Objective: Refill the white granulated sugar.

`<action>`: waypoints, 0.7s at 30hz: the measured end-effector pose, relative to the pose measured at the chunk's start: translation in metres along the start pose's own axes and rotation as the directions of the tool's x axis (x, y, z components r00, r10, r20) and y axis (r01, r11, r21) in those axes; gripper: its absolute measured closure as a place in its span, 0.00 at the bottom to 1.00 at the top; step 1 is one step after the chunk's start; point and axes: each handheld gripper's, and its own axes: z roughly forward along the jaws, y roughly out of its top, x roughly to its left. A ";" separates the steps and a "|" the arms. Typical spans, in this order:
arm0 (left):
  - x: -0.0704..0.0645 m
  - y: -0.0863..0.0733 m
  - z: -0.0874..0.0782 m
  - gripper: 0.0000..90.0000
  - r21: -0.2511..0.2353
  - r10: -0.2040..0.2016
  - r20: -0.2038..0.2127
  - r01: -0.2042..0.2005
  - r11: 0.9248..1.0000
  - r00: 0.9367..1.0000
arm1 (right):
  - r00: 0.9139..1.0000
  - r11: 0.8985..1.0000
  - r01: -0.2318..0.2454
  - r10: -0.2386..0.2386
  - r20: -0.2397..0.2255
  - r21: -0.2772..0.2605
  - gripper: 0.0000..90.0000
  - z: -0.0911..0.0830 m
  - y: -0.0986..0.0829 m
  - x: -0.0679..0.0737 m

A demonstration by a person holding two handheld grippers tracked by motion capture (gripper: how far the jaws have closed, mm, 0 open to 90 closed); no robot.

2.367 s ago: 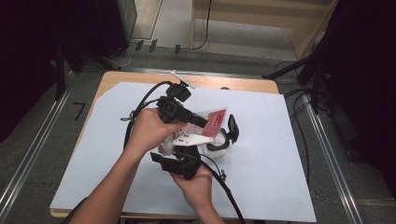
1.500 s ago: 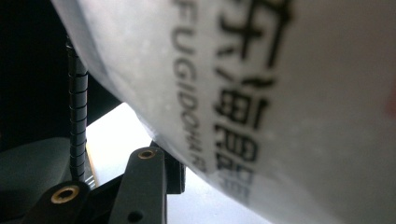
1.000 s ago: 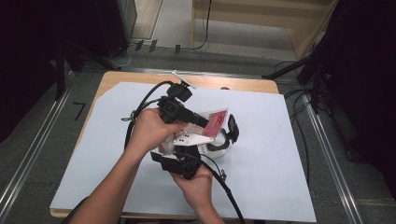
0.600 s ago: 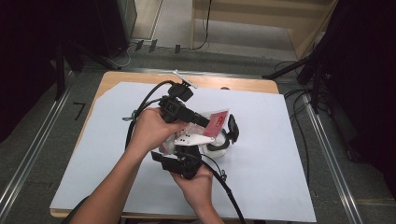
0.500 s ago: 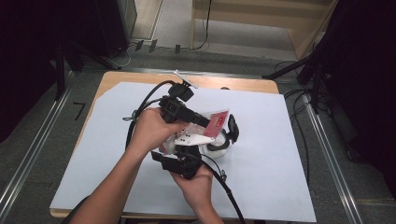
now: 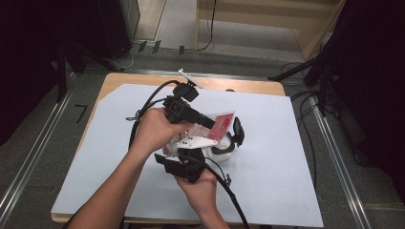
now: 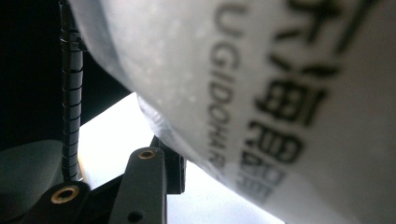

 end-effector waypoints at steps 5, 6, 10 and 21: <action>0.001 0.003 0.001 0.86 0.013 0.004 -0.006 -0.003 1.000 1.000 | 1.000 1.000 -0.002 0.002 0.001 -0.004 0.71 0.001 0.002 0.000; 0.001 0.003 0.001 0.86 0.016 0.003 -0.004 -0.003 1.000 1.000 | 1.000 1.000 -0.004 0.004 0.004 -0.004 0.71 0.002 0.002 0.000; 0.001 0.006 0.002 0.87 0.025 0.010 -0.012 -0.010 1.000 1.000 | 0.999 1.000 0.022 -0.023 0.036 0.006 0.71 0.002 0.003 0.002; 0.002 0.005 0.001 0.87 0.026 0.013 -0.014 -0.012 1.000 1.000 | 0.999 1.000 0.019 -0.019 0.032 0.009 0.71 0.002 0.003 0.002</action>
